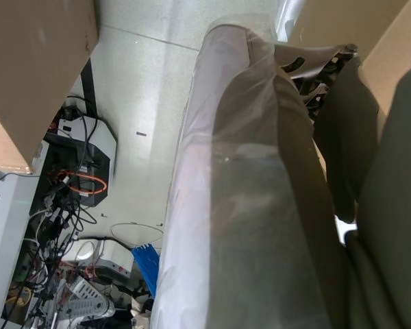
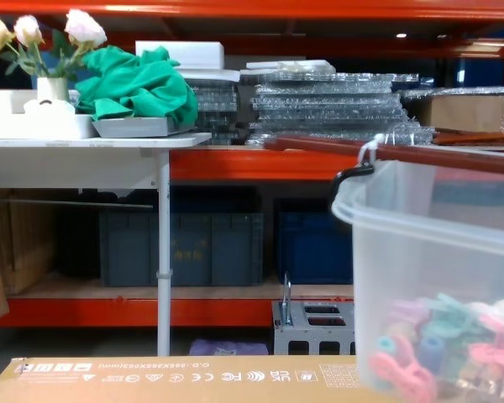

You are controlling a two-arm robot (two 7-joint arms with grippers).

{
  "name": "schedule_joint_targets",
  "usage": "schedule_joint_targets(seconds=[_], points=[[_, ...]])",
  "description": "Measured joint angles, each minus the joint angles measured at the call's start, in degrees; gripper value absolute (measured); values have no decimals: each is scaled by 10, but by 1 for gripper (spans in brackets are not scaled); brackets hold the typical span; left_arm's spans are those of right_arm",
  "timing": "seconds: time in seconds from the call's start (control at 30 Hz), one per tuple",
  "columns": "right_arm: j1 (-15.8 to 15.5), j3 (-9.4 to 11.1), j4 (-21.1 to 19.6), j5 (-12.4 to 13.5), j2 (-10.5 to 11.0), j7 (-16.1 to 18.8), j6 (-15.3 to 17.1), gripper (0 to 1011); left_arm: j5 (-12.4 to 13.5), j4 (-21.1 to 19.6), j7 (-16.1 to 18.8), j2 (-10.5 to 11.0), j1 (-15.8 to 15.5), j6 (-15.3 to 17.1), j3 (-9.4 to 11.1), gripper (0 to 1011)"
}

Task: Use one hand to grasp the basket and place it at the designated location.

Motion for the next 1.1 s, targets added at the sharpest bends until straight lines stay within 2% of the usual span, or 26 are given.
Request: schedule_joint_targets(seconds=[0.37,0.6,0.83,1.1], points=[[-4,-37,-50,-6,-16,-6,-47,237,0,0,0,0,0,0,0,0],[-6,-57,-65,3,-27,-5,-81,238,0,0,0,0,0,0,0,0],[-3,-69,-71,3,-30,-8,-92,238,0,0,0,0,0,0,0,0],[-3,-86,-73,19,-45,-17,-124,237,0,0,0,0,0,0,0,0]])
